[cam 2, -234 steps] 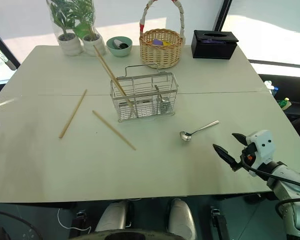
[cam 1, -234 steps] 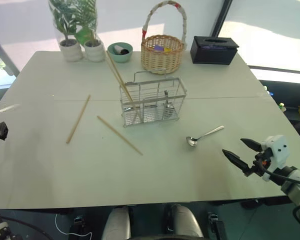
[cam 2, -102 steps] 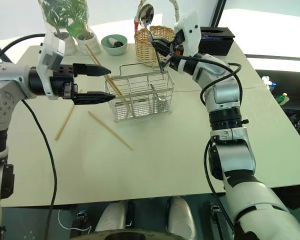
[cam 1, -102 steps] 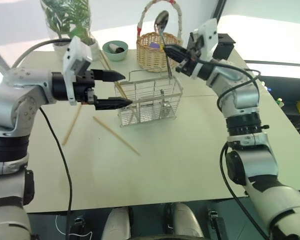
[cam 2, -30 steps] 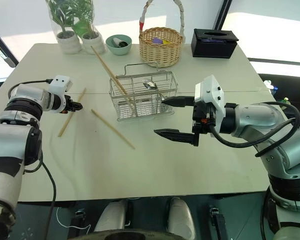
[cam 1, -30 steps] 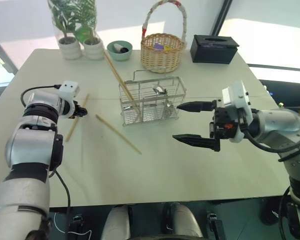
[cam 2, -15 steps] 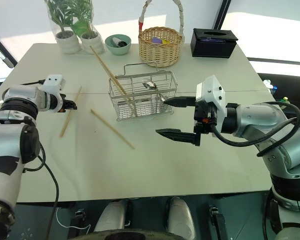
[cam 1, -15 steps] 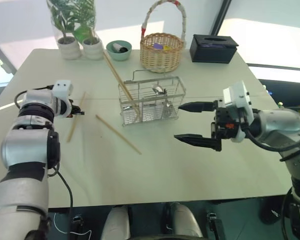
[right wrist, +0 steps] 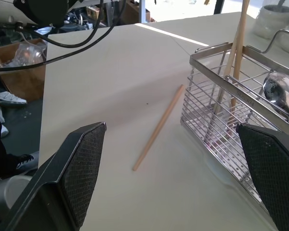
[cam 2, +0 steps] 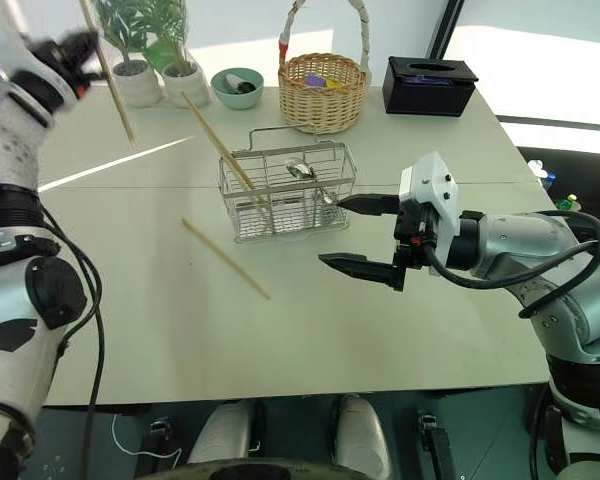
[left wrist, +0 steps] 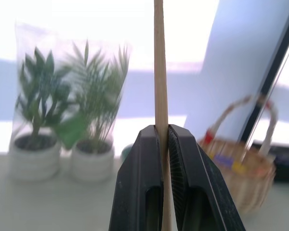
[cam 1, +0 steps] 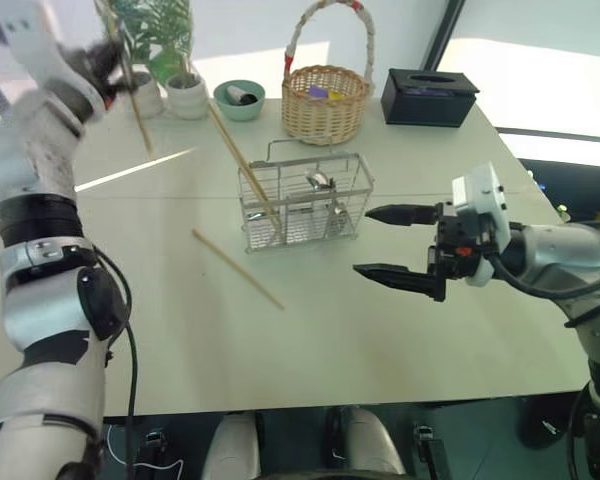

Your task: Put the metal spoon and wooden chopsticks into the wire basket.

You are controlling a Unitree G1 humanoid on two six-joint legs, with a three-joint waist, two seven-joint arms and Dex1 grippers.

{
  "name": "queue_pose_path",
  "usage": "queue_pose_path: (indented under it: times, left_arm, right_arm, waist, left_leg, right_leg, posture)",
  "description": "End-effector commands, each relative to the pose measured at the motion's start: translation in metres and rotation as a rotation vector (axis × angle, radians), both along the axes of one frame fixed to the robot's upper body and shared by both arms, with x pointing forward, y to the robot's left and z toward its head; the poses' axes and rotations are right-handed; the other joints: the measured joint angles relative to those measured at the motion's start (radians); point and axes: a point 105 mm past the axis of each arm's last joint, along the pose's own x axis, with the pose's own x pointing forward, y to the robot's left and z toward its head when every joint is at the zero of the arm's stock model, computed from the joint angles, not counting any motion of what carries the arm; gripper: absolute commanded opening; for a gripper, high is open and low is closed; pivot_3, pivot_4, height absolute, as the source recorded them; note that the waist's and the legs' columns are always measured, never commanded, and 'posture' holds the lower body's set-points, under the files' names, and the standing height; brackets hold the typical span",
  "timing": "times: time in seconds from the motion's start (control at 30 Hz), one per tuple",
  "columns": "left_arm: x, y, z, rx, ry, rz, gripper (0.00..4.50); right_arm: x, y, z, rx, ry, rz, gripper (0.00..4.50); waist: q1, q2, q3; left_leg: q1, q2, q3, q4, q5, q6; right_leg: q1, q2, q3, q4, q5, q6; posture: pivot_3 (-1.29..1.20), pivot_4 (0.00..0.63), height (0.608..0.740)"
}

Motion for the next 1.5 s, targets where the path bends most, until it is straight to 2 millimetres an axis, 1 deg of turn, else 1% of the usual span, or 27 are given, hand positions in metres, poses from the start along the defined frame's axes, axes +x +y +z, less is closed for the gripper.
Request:
queue_pose_path:
  times: [0.03,0.07,0.1,0.17,0.2,0.27,0.33,0.43,0.6,0.8,0.9,1.03,1.13,1.2,1.33,1.37,1.5]
  left_arm:
    - [-0.035,-0.030,0.063,-0.042,-0.210,-0.111,0.04]
    - [-0.038,-0.041,0.067,-0.037,-0.221,-0.142,0.04]
    - [-0.039,-0.055,0.066,-0.013,-0.220,-0.180,0.04]
    - [-0.040,-0.072,0.061,0.021,-0.209,-0.227,0.04]
    - [-0.039,-0.086,0.053,0.060,-0.198,-0.260,0.04]
    - [-0.038,-0.106,0.039,0.100,-0.173,-0.316,0.04]
    - [-0.037,-0.117,0.030,0.098,-0.151,-0.352,0.04]
    - [-0.035,-0.127,0.019,0.086,-0.117,-0.384,0.04]
    - [-0.034,-0.142,-0.008,0.108,-0.053,-0.429,0.04]
    - [-0.031,-0.158,-0.050,0.153,0.040,-0.463,0.04]
    - [-0.028,-0.162,-0.068,0.154,0.082,-0.466,0.04]
    - [-0.026,-0.166,-0.082,0.169,0.106,-0.455,0.04]
    - [-0.024,-0.166,-0.086,0.151,0.119,-0.442,1.18]
    - [-0.026,-0.168,-0.085,0.129,0.116,-0.457,2.10]
    - [-0.036,-0.170,-0.074,0.113,0.085,-0.488,4.33]
    - [-0.037,-0.169,-0.072,0.108,0.084,-0.491,4.48]
    - [-0.043,-0.153,-0.051,0.131,0.058,-0.457,4.48]
  right_arm:
    - [-0.005,0.000,0.011,0.005,-0.052,0.005,4.50]
    - [-0.005,0.000,0.010,0.004,-0.052,0.004,4.50]
    - [-0.004,0.000,0.011,0.007,-0.054,0.000,4.50]
    - [-0.004,0.000,0.011,0.010,-0.056,-0.005,4.50]
    - [-0.003,0.001,0.011,0.014,-0.057,-0.008,4.50]
    - [-0.002,0.002,0.010,0.017,-0.059,-0.011,4.50]
    - [-0.002,0.003,0.010,0.021,-0.060,-0.016,4.50]
    - [-0.002,0.002,0.010,0.026,-0.061,-0.028,4.50]
    - [-0.001,0.001,0.010,0.035,-0.064,-0.052,4.50]
    - [0.002,-0.002,0.012,0.053,-0.068,-0.082,4.50]
    - [0.002,-0.002,0.013,0.058,-0.067,-0.086,4.50]
    - [0.002,-0.002,0.014,0.062,-0.067,-0.088,4.50]
    - [0.003,-0.002,0.014,0.064,-0.068,-0.090,4.50]
    - [0.003,-0.003,0.015,0.064,-0.070,-0.091,4.50]
    - [0.005,-0.005,0.016,0.064,-0.071,-0.099,4.50]
    - [0.006,-0.005,0.016,0.064,-0.071,-0.101,4.50]
    - [0.008,-0.006,0.015,0.056,-0.077,-0.103,4.50]
  waist:
    - [0.000,0.000,0.000]
    - [0.003,0.000,0.000]
    - [0.004,0.000,0.000]
    - [0.004,0.000,0.000]
    - [0.004,0.000,0.000]
    - [0.001,0.001,0.000]
    - [0.001,0.001,0.000]
    - [-0.004,0.002,0.001]
    - [0.000,0.002,0.001]
    - [0.003,0.002,0.001]
    - [0.002,0.002,0.001]
    - [0.002,0.002,0.001]
    - [0.002,0.002,0.001]
    - [0.002,0.002,0.001]
    - [0.002,0.002,0.001]
    - [0.002,0.002,0.001]
    - [-0.001,0.002,0.001]
  left_leg:
    - [0.000,0.000,0.000,0.000,0.000,0.000]
    - [0.001,0.000,0.000,0.000,0.000,0.000]
    - [0.002,0.000,-0.001,0.001,0.000,0.000]
    - [0.006,-0.001,-0.001,0.001,0.000,0.000]
    - [0.009,-0.001,-0.001,0.001,0.000,0.000]
    - [0.014,-0.001,-0.001,0.000,0.000,0.000]
    - [0.014,0.000,-0.001,-0.001,0.000,0.000]
    - [0.013,0.000,-0.001,-0.001,0.000,0.000]
    - [0.013,0.000,0.000,-0.002,0.000,0.000]
    - [0.013,-0.001,-0.001,-0.001,0.000,0.000]
    - [0.012,-0.001,-0.001,-0.001,0.000,0.000]
    - [0.012,-0.001,-0.001,-0.001,0.000,0.000]
    - [0.012,-0.001,-0.001,-0.001,0.000,0.001]
    - [0.012,-0.001,-0.001,-0.001,0.000,0.001]
    - [0.011,-0.001,-0.001,-0.001,-0.001,0.001]
    - [0.011,-0.001,-0.001,-0.001,-0.001,0.001]
    - [0.011,-0.001,-0.001,-0.001,-0.001,0.001]
  right_leg:
    - [0.001,0.000,0.000,0.000,0.000,0.000]
    - [0.002,0.000,0.000,0.000,0.000,0.000]
    - [0.003,0.000,0.000,-0.001,0.000,0.000]
    - [0.008,0.000,0.000,-0.002,0.000,0.000]
    - [0.011,0.000,0.000,-0.003,0.000,0.000]
    - [0.015,0.000,0.000,-0.004,-0.001,0.000]
    - [0.014,0.000,0.000,-0.004,-0.001,0.000]
    - [0.011,0.000,0.000,-0.003,0.000,0.000]
    - [0.011,0.000,0.001,-0.003,0.000,0.000]
    - [0.012,0.000,0.001,-0.004,-0.001,0.000]
    - [0.012,0.000,0.001,-0.004,-0.002,-0.003]
    - [0.012,0.000,0.001,-0.004,-0.002,-0.003]
    - [0.012,0.000,0.001,-0.004,-0.002,-0.003]
    - [0.012,0.000,0.001,-0.004,-0.002,-0.003]
    - [0.011,0.000,0.001,-0.005,-0.002,-0.003]
    - [0.011,0.000,0.001,-0.005,-0.002,-0.003]
    - [0.011,0.000,0.001,-0.005,-0.002,-0.003]
  posture:
    - [0.00,0.150,0.717]
    - [0.00,0.150,0.717]
    - [0.00,0.150,0.717]
    - [0.00,0.150,0.717]
    - [0.00,0.150,0.717]
    - [0.00,0.150,0.717]
    - [0.00,0.150,0.717]
    - [0.00,0.150,0.717]
    - [0.00,0.150,0.717]
    - [0.00,0.150,0.717]
    - [0.00,0.150,0.717]
    - [0.00,0.150,0.717]
    - [0.00,0.150,0.717]
    - [0.00,0.150,0.717]
    - [0.00,0.150,0.717]
    - [0.00,0.150,0.717]
    - [0.00,0.150,0.717]
